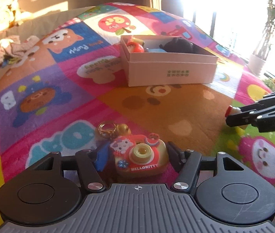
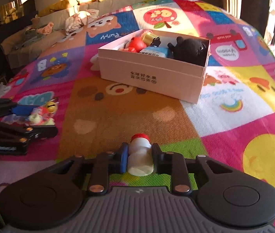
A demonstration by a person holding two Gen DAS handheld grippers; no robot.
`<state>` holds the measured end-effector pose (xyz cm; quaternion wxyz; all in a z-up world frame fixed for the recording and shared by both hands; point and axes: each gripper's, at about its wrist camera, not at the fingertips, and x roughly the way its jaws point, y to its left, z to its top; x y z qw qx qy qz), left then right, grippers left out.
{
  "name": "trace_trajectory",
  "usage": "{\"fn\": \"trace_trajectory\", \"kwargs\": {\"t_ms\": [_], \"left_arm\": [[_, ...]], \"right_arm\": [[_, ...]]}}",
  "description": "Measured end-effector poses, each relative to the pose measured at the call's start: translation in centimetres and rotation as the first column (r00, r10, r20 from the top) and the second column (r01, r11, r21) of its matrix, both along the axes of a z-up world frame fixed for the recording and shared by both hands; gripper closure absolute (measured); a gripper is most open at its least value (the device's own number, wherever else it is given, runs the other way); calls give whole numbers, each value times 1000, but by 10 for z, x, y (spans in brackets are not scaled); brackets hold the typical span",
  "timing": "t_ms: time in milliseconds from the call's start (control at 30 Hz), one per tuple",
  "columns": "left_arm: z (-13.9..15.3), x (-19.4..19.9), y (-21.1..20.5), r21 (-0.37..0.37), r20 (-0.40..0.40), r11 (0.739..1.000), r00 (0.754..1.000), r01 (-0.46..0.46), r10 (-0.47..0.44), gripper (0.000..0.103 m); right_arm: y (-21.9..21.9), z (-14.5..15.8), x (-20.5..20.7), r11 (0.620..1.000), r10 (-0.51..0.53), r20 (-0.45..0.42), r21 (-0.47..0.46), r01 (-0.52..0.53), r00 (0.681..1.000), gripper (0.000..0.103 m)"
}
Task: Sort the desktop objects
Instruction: 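Grasp the pink Hello Kitty toy with the left gripper while the right gripper grasps the white bottle, then carry the Hello Kitty toy and white bottle over the box and release them inside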
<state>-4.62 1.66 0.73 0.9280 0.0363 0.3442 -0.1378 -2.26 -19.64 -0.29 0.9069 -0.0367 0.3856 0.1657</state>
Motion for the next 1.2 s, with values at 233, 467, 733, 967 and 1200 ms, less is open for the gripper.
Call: {"fn": "trace_trajectory", "kwargs": {"t_ms": [233,467,733,967,1200], "left_arm": [[34,-17,-2,16,79,998,995,62,-63,36],[125,7,-27,79,420,992,898,103,-127,36],[113,109,-94,3,376,987,915,160,-149,35],[81,130,-82,-95,282,984,952,154,-121,8],[35,92,-22,-106,123,994,992,20,-7,5]], "right_arm": [[-4,33,-23,997,60,56,41,-62,997,78],[-24,133,-33,994,31,364,87,-67,931,78],[-49,173,-15,990,-94,493,135,30,865,78],[-60,170,17,986,-136,437,144,80,889,78],[-49,141,79,980,-119,311,191,61,943,78]]}}
